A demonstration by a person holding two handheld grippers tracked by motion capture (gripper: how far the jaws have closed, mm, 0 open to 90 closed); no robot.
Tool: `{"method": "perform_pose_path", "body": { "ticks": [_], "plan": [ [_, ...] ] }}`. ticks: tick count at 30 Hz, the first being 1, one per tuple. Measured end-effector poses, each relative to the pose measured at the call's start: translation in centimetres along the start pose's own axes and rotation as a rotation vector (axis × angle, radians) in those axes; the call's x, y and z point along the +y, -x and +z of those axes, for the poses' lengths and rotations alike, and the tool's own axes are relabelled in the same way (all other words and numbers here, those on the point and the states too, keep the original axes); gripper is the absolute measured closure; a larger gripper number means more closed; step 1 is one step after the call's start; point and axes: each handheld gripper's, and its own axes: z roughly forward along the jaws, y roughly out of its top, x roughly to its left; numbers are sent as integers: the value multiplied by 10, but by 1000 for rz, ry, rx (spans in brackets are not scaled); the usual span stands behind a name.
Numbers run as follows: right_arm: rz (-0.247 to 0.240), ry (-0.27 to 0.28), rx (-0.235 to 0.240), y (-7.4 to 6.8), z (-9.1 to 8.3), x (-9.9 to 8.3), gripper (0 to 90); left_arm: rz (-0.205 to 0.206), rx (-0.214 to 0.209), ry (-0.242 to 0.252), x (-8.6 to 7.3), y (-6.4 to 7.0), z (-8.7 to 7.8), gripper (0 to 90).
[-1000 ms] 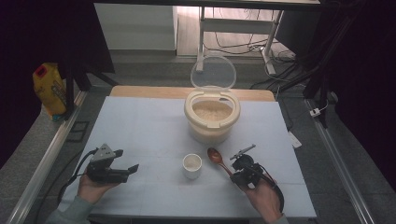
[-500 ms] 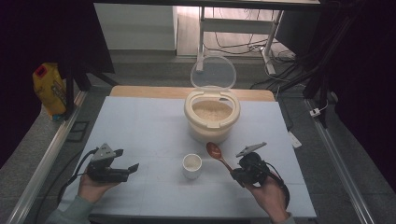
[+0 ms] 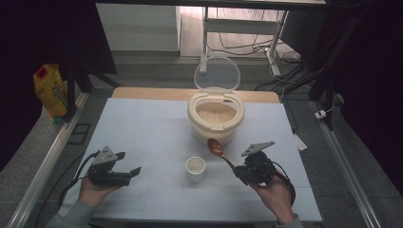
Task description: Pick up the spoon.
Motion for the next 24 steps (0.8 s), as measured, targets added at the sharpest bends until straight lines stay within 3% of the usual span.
{"method": "perform_pose_path", "body": {
  "ticks": [10,15,24],
  "plan": [
    [-71,9,13,-3,2,11,782,0,-8,30,4,3,-4,161],
    [-116,-6,30,-6,3,19,782,39,-32,52,19,14,-7,165],
    [-212,-32,76,-22,14,46,782,182,-112,76,64,49,-5,184]
  ]
}}
